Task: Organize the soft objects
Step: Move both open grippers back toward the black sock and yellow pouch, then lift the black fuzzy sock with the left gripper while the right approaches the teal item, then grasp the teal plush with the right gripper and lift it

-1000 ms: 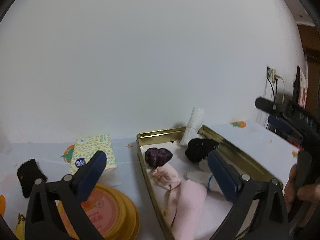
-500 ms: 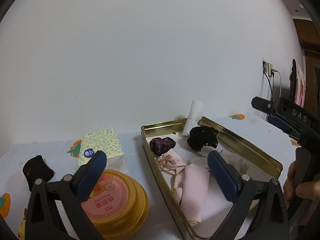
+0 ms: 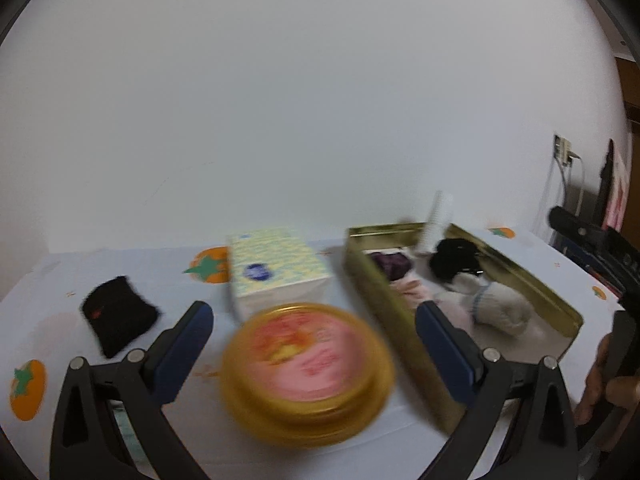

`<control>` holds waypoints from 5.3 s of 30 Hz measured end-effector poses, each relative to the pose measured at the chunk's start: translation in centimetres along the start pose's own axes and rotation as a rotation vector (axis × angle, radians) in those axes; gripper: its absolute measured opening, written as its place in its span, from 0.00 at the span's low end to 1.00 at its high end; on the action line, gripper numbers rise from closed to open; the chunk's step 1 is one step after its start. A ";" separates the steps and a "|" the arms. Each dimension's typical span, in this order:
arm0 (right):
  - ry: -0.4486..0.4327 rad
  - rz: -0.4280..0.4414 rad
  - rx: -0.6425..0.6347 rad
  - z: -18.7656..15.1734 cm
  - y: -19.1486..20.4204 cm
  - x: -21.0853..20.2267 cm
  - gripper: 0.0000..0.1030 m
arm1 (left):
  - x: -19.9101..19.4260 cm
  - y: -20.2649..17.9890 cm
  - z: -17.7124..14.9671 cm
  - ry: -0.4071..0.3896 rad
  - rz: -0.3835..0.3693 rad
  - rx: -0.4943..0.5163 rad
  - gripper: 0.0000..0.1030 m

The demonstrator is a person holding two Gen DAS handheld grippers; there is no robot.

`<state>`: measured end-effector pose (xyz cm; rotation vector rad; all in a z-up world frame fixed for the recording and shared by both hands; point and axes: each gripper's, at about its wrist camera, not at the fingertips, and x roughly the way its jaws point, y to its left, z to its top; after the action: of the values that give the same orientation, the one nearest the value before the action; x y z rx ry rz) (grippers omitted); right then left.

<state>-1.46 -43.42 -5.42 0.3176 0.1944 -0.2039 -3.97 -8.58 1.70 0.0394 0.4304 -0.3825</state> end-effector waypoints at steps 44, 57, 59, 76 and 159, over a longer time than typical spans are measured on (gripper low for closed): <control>0.100 0.221 -0.200 -4.5 12.0 0.7 0.79 | 6.8 19.3 -1.5 0.357 0.144 -0.240 0.18; 0.131 0.230 -0.198 -4.8 11.9 1.2 0.79 | 0.0 25.3 0.3 0.119 -0.079 -0.407 0.18; 0.139 0.236 -0.201 -4.8 12.0 1.3 0.79 | -0.2 25.7 0.7 0.111 -0.040 -0.417 0.18; 0.348 0.458 -0.321 -8.3 19.9 3.0 0.53 | -1.9 28.5 -1.8 0.154 0.161 -0.392 0.18; 0.155 0.400 -0.248 -1.4 17.7 -2.9 0.27 | -3.3 11.1 0.9 0.002 -0.029 -0.161 0.19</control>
<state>-0.41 -26.04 -0.94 0.1200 0.3012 0.2405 -2.24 2.74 3.40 -0.1232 0.4626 -0.3750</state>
